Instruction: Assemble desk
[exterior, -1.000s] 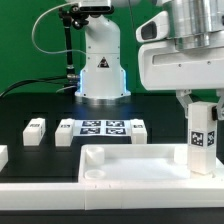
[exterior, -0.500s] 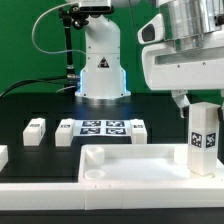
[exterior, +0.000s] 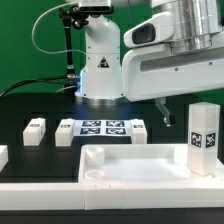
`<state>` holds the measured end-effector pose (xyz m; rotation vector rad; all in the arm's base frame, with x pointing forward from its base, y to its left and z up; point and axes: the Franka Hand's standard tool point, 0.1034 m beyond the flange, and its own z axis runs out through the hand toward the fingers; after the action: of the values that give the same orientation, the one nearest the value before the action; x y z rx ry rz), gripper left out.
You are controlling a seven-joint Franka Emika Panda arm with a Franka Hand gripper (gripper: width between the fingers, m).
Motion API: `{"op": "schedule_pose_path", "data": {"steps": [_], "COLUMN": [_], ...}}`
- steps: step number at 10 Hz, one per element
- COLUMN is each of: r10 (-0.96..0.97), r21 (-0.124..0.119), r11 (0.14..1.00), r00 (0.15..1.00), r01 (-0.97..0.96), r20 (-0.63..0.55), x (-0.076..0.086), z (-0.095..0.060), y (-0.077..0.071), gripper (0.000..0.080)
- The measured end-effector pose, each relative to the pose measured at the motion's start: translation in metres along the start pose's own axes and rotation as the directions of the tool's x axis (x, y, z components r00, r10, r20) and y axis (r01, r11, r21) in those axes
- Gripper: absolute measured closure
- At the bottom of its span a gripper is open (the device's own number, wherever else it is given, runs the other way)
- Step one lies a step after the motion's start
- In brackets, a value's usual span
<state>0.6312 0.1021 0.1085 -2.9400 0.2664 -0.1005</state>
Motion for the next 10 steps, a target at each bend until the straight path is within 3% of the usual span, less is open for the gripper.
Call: {"op": "schedule_pose_path", "data": {"steps": [2,3,4,6,7,8,9,10], "r10": [-0.129,-0.364,-0.490,-0.481,-0.483,-0.454,-0.382,-0.315], "r21": [-0.003,-0.032,-0.040,-0.036,-0.036,-0.037,-0.042,-0.047], "r11": [0.992,0.930,0.869,0.875,0.873,0.888,0.922,0.947], "r00": [0.992,0.930,0.870,0.874,0.873,0.888,0.922,0.947], "r01": [0.129,0.366,0.492,0.484,0.486,0.458,0.385,0.318], "r20": [0.003,0.040,0.065,0.070,0.070,0.069,0.066,0.062], "x": [-0.0002,0.0010,0.0055,0.0048,0.0049,0.0047,0.0045,0.0047], "z": [0.0001,-0.0044,-0.0067,-0.0021,-0.0020,-0.0019,-0.0017,-0.0018], "y": [0.0004,0.0011,-0.0018,-0.0035,-0.0030,-0.0034,-0.0038,-0.0035], "gripper": [0.0150,0.0150,0.0150,0.0150,0.0284,0.0284,0.0423,0.0512]}}
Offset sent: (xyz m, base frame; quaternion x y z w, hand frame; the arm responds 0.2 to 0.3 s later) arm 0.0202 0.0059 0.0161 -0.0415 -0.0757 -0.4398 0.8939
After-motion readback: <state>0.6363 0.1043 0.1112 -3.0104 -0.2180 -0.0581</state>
